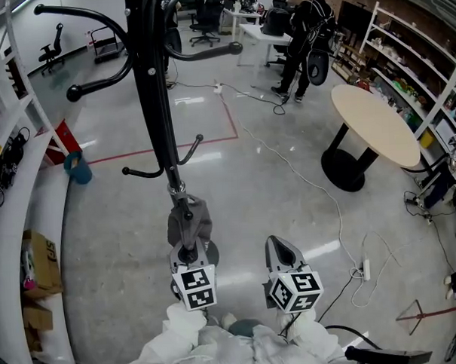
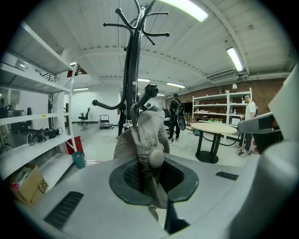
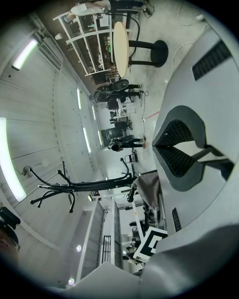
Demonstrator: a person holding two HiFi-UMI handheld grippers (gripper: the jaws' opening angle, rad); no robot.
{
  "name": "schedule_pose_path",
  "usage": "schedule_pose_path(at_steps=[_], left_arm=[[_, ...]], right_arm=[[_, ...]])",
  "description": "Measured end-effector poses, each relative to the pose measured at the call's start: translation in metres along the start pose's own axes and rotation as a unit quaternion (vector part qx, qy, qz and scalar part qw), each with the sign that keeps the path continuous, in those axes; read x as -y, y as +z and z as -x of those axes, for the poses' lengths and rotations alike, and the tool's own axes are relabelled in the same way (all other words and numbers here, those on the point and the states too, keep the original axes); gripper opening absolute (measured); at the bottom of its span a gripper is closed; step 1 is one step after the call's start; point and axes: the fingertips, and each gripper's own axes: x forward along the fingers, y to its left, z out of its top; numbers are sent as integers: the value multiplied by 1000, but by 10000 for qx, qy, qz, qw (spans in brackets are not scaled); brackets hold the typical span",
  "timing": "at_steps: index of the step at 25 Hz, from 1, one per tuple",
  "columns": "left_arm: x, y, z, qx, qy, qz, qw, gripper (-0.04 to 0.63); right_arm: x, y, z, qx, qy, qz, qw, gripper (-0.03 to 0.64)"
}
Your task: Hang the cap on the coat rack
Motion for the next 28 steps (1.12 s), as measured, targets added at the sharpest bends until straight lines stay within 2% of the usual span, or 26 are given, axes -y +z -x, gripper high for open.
schedule_pose_path(at_steps=[6, 12, 21, 28], left_arm=[[-1, -6, -6, -98, -97, 231, 9996, 15], [-8, -13, -4, -265, -49, 255, 9993, 19], [-12, -22, -1, -419, -111, 313, 9986, 93], [-12, -26, 4, -458, -106, 334, 9983, 108]], right_arm=[[2, -7, 1, -110, -42, -52, 9999, 9], [-5, -10, 1, -155, 13, -65, 9999, 9], [-12, -15, 2, -181, 85, -150, 9997, 9], [-15, -15, 6, -204, 138, -156, 9996, 9]])
